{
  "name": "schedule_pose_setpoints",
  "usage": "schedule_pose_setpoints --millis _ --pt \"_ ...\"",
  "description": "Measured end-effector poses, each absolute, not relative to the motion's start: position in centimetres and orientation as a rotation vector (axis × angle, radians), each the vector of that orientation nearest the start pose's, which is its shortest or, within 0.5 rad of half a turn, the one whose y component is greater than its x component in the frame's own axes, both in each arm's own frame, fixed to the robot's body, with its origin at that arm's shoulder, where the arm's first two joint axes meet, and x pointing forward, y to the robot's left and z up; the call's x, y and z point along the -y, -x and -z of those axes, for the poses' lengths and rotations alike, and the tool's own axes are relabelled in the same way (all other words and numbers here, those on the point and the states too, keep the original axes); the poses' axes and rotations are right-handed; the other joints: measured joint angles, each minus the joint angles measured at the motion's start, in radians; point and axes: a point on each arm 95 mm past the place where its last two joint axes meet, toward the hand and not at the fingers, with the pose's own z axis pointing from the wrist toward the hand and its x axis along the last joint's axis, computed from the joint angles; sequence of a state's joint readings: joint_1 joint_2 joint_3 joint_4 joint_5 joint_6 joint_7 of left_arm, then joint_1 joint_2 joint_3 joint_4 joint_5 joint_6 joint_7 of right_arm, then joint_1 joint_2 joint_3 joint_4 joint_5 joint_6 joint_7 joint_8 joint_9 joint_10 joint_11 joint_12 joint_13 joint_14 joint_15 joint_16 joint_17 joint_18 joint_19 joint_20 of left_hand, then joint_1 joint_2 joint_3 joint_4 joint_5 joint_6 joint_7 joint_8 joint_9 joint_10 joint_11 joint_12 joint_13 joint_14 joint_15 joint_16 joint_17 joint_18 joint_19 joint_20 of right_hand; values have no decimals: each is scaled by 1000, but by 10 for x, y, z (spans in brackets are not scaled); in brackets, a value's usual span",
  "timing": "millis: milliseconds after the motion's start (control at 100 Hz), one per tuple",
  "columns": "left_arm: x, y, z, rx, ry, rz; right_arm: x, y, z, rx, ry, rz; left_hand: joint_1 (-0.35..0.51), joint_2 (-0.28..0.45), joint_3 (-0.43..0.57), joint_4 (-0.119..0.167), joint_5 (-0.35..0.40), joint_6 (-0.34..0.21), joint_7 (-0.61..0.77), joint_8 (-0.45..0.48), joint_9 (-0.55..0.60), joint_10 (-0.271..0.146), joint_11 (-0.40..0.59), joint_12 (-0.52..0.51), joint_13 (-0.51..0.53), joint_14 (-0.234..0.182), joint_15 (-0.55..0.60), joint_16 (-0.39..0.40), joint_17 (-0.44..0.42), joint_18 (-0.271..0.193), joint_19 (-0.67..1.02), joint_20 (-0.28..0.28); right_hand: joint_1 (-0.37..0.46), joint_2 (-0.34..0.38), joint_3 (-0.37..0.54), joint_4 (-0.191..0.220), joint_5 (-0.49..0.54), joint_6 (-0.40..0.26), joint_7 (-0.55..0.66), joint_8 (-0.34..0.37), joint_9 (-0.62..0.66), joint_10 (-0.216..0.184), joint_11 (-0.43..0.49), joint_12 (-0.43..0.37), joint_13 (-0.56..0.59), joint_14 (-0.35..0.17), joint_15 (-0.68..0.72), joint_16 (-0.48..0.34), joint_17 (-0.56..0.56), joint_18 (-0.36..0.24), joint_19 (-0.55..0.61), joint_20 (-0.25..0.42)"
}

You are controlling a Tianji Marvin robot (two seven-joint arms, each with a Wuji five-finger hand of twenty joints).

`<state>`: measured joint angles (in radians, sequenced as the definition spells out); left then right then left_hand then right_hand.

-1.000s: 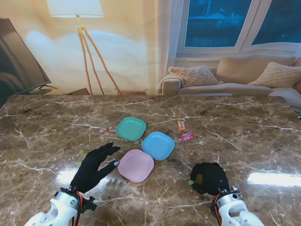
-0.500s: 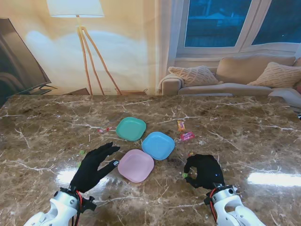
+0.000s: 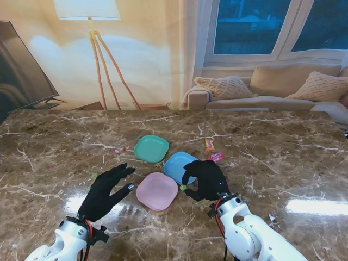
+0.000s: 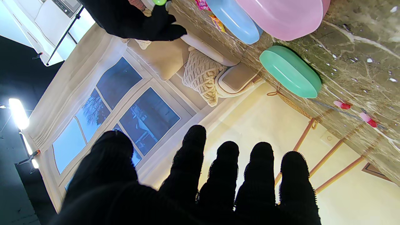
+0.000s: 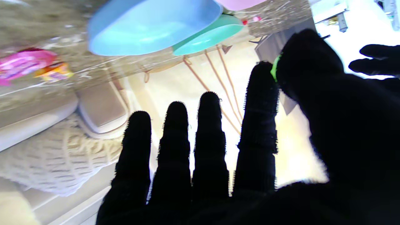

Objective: Portion candies into small dishes

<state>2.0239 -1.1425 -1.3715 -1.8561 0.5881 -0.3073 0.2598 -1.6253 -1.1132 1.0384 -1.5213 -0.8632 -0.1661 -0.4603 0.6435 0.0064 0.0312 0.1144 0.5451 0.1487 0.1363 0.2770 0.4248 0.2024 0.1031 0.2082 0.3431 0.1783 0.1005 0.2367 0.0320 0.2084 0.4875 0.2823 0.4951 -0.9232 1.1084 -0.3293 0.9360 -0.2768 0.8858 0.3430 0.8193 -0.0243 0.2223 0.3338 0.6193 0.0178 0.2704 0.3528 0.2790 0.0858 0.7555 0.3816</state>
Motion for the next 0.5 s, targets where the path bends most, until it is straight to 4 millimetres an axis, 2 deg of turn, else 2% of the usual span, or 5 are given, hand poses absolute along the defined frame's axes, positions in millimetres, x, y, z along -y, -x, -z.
schedule_pose_setpoints --millis 230,500 --pt "2 -276 326 -1048 1532 2074 -83 -363 376 -1339 -1190 -1985 0 0 0 0 0 0 0 0 0 0 0 0 0 0 0 0 0 0 0 0 0 7 0 0 0 0 0 0 -1 0 0 0 0 0 0 0 0 0 0 0" --pt "2 -277 326 -1049 1534 2073 -99 -374 390 -1376 -1215 -1984 0 0 0 0 0 0 0 0 0 0 0 0 0 0 0 0 0 1 0 0 0 10 0 0 0 0 0 0 -2 0 0 0 0 0 0 0 0 0 0 0"
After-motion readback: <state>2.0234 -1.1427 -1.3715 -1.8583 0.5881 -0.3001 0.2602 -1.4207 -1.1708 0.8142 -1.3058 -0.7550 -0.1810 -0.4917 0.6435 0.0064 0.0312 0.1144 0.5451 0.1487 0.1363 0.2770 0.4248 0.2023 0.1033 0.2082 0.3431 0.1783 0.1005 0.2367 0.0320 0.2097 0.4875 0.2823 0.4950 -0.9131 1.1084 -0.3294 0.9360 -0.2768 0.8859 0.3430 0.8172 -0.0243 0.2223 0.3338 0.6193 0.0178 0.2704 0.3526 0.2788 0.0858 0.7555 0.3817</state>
